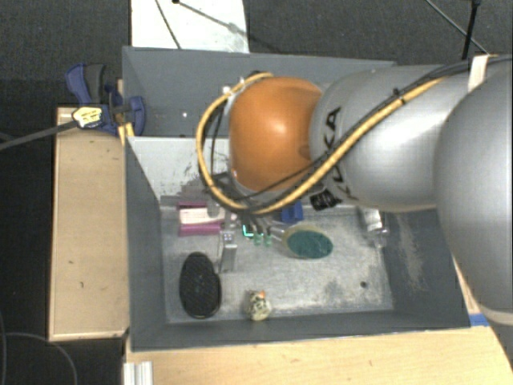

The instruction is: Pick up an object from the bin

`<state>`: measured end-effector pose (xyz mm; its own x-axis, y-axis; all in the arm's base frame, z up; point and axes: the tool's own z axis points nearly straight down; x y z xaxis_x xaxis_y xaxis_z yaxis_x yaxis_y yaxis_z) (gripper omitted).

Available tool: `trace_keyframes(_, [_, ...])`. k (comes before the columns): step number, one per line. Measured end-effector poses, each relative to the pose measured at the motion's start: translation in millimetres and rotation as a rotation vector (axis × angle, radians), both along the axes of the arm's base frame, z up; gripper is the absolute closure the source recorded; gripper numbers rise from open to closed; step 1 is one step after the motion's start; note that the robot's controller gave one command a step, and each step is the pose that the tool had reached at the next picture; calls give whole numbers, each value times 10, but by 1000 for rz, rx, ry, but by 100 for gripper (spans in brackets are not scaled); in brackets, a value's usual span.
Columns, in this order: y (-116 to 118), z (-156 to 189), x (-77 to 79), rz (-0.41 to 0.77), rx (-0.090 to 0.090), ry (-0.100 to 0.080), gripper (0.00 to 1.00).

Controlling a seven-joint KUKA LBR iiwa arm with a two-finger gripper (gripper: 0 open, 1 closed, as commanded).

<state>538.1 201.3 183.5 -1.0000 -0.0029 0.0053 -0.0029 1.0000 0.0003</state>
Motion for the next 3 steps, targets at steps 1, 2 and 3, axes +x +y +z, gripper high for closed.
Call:
trace_keyframes(1, [166, -1069, -442, -14, 12, -31, 0])
trace_keyframes(2, [145, -1035, -462, 346, 10, -34, 0])
trace_keyframes(3, [151, -990, -388, 336, 15, -60, 100])
